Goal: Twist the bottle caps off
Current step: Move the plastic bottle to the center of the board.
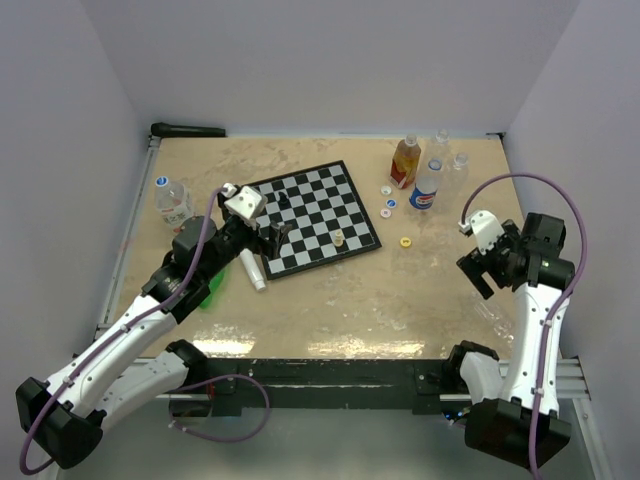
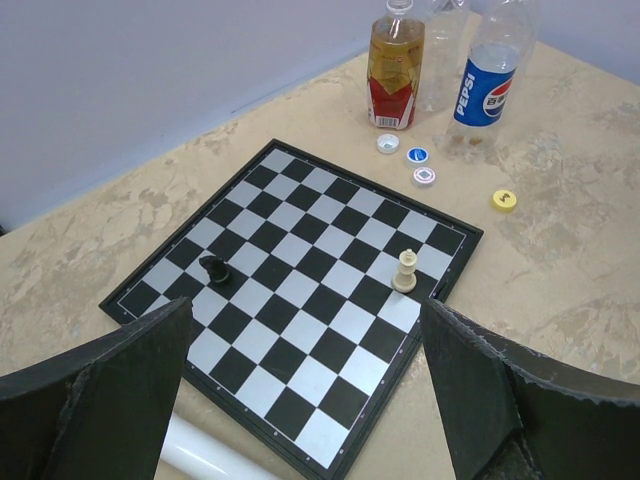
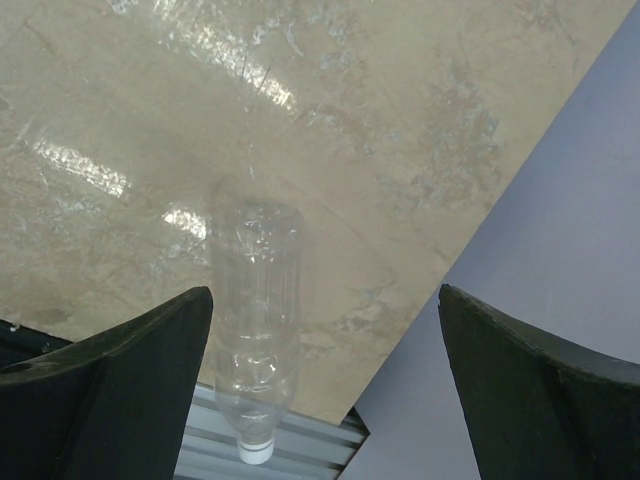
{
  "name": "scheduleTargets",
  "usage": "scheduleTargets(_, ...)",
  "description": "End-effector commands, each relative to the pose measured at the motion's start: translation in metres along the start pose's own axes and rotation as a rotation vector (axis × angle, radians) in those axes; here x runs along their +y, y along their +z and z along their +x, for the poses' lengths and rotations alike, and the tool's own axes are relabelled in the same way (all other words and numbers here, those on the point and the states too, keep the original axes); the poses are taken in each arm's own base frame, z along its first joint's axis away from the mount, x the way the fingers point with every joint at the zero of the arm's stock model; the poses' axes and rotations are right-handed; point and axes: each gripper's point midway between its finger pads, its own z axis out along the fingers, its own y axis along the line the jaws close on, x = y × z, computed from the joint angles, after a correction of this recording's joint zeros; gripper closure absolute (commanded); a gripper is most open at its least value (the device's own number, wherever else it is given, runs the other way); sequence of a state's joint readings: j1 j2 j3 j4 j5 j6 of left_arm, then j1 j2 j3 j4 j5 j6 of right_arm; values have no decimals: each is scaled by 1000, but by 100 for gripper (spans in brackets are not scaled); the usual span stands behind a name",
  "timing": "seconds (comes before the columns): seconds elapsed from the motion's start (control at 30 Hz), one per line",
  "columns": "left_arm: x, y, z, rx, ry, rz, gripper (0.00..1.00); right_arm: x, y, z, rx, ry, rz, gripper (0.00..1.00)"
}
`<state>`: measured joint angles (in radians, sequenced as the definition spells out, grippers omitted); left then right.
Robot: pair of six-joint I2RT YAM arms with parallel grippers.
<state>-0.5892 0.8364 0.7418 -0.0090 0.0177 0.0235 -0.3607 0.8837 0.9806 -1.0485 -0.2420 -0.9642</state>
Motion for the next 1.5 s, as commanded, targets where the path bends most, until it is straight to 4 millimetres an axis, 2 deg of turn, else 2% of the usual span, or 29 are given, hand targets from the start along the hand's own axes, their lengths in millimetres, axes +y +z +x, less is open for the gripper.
scheduleTargets(0.0,2,1,-9,-38,20,-2,0,-3,3,18,82,-18,17,2)
scheduleTargets(0.37,2,1,-9,-38,21,1,0,10,16,52,195,-33,-66,2)
scheduleTargets(0.7,0,1,-9,-38,20,8,0,13,26,74,280,16,-139,2)
scheduleTargets(0.87,-1,1,-9,-37,20,13,0,2,40,94,366,34,-105,2)
scheduleTargets(0.97,-1,2,-9,-37,20,13,0,10,52,94,356,46,-173,2)
scheduleTargets(1.1,0,3,-7,-31,20,10,0,12,68,100,367,59,-208,4)
scheduleTargets(1.23,0,3,-6,-28,20,9,0,15,83,114,413,57,-223,8)
scheduleTargets(1.4,0,3,-6,-26,21,8,0,11,87,114,419,46,-237,14)
scheduleTargets(1.47,0,3,-7,-29,21,7,0,10,90,115,429,49,-249,20)
